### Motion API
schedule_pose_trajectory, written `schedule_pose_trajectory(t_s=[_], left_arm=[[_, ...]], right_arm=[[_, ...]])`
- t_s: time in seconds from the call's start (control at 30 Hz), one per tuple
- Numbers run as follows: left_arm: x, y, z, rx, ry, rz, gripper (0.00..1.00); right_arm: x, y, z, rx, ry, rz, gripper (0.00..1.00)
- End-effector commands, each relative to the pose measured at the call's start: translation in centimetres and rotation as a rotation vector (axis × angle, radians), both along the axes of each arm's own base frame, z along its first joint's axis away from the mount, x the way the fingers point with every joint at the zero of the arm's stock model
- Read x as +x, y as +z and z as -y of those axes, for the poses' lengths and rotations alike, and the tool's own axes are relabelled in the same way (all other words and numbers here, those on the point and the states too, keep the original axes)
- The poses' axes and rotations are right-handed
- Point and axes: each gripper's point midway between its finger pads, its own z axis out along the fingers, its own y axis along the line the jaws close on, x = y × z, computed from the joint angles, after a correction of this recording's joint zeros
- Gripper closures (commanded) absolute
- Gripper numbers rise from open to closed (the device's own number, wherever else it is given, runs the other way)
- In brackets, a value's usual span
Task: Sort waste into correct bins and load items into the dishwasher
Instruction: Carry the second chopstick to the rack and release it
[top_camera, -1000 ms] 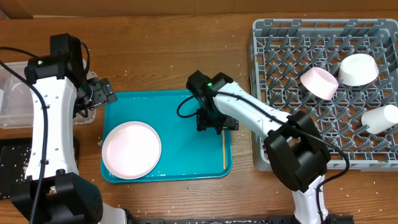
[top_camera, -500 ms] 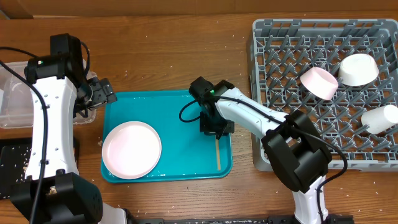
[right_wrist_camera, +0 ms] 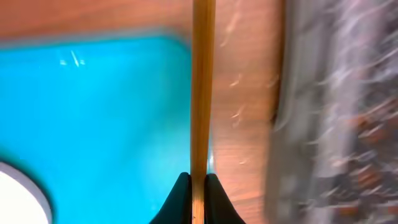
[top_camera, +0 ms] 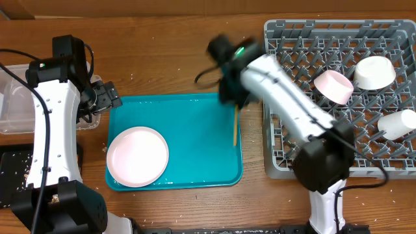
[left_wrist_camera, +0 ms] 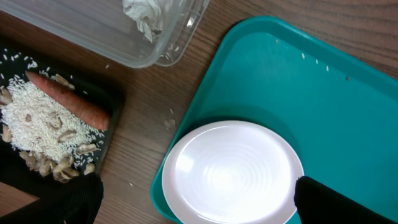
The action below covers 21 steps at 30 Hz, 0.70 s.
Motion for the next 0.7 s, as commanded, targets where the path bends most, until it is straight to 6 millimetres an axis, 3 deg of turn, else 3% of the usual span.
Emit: schedule_pose_trajectory(t_s=[0.0, 0.1, 0.23, 0.37, 0.57, 0.63, 0.67], left_arm=[[0.0, -0.1, -0.1, 0.009, 0.000, -0.004, 0.00], [0.0, -0.1, -0.1, 0.009, -0.001, -0.005, 0.00], [0.0, -0.1, -0.1, 0.009, 0.000, -0.004, 0.00], [0.0, -0.1, -0.1, 0.009, 0.000, -0.004, 0.00], [0.0, -0.1, -0.1, 0.009, 0.000, -0.005, 0.00], [0.0, -0.1, -0.1, 0.009, 0.000, -0.005, 0.00], [0.0, -0.1, -0.1, 0.009, 0.000, -0.004, 0.00]], right_arm=[[4.4, 7.6, 5.4, 0.007, 0.010, 0.217, 0.96], [6.6, 10.3, 9.1, 0.033, 0.019, 0.298, 0.96], [8.3, 10.0, 12.2, 0.077, 0.061, 0.313, 0.95], [9.7, 7.7, 13.9, 0.076, 0.028, 0.294, 0.91], [9.8, 3.2, 13.7, 0.069, 0.029, 0.222, 0.85], [9.6, 2.3, 13.7, 0.067, 0.030, 0.200, 0.74], [9.4, 2.0, 13.7, 0.066, 0.030, 0.190, 0.59]])
